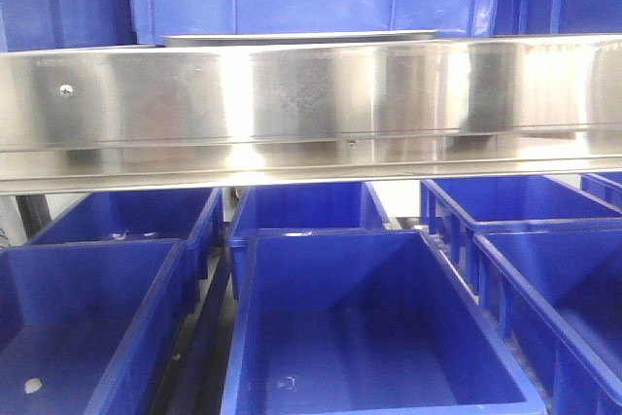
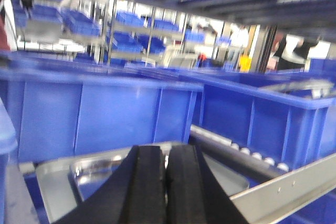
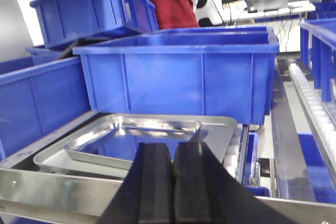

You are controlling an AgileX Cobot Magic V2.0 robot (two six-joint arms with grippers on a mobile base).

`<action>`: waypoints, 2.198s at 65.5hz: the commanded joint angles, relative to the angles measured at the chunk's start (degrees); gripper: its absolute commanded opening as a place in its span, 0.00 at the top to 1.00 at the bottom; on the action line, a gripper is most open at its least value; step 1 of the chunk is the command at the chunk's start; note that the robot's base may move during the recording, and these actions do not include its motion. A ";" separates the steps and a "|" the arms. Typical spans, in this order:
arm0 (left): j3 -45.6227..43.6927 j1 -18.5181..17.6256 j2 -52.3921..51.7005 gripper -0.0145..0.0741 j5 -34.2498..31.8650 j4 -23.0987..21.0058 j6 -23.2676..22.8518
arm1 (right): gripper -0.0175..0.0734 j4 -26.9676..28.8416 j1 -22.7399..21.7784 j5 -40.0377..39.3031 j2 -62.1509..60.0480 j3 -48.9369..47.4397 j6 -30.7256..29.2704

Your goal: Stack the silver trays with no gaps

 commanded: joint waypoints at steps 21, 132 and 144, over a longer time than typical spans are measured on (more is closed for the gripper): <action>-0.04 -0.22 -1.99 0.85 -0.37 0.35 0.08 | 0.89 -0.70 -0.01 -0.65 -0.44 0.28 -0.45; -0.04 -0.22 -1.99 0.85 -0.38 0.35 0.08 | 0.89 12.75 -23.42 -15.34 -22.99 34.64 -18.54; 0.38 1.17 -3.48 0.85 0.32 -0.80 5.00 | 0.89 12.75 -23.42 -15.34 -22.99 34.64 -18.54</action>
